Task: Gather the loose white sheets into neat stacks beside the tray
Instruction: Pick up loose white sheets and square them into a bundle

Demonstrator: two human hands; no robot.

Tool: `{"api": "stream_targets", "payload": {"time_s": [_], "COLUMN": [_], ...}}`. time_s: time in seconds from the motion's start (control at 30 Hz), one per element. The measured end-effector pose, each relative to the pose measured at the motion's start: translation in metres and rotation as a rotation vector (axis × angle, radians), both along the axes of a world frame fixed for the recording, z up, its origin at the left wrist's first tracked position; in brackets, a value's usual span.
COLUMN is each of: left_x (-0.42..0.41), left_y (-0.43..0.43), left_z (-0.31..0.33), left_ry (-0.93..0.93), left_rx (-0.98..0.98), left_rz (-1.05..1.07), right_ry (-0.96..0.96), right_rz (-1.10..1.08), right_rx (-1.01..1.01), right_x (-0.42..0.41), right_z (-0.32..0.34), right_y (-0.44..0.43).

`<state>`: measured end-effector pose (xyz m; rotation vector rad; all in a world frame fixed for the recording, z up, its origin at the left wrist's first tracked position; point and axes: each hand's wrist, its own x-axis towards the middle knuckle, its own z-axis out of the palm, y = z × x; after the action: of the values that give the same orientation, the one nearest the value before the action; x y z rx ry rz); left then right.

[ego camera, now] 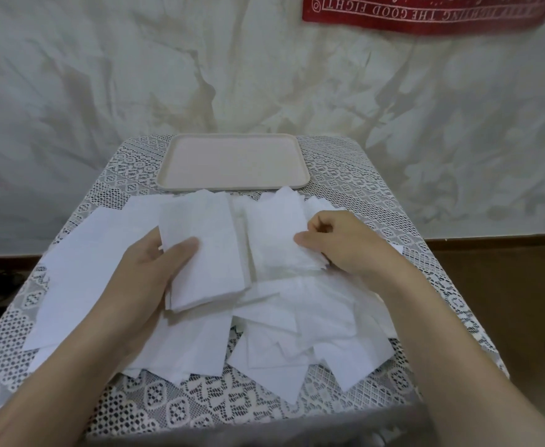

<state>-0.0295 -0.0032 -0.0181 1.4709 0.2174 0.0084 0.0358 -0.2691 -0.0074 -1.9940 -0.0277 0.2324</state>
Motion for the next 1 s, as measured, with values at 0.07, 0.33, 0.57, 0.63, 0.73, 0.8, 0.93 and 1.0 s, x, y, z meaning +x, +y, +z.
{"api": "stream_targets", "payload": {"time_s": [0.07,0.33,0.57,0.63,0.73,0.8,0.93,1.0], "left_x": [-0.001,-0.005,-0.001,0.000,0.000,-0.001,-0.003,-0.005], "left_y": [0.000,0.000,0.002,0.002,0.002,0.001,-0.001,-0.003], "left_z": [0.000,0.002,0.001,0.000,0.000,0.001,0.002,0.003], "left_ry": [-0.005,-0.006,-0.004,-0.004,-0.008,-0.009,-0.013,-0.017], "left_rx": [0.003,-0.012,-0.002,0.003,0.009,0.003,0.008,0.022], "left_rz": [0.002,-0.004,-0.004,-0.013,-0.016,-0.011,-0.002,-0.006], "right_ry": [-0.013,0.110,-0.168,-0.223,-0.181,-0.148,-0.088,-0.033], "right_rz": [-0.075,-0.047,-0.145,-0.188,-0.187,-0.200,-0.215,-0.218], "right_rx": [0.028,0.073,-0.149,-0.195,-0.069,-0.011,0.082,0.121], "right_x": [-0.002,-0.011,0.005,0.008,0.005,0.000,-0.010,-0.013], "right_z": [0.002,0.001,-0.008,-0.009,-0.006,-0.002,0.009,0.011], "right_y": [-0.008,-0.010,0.001,-0.003,-0.008,-0.013,-0.025,-0.023]}}
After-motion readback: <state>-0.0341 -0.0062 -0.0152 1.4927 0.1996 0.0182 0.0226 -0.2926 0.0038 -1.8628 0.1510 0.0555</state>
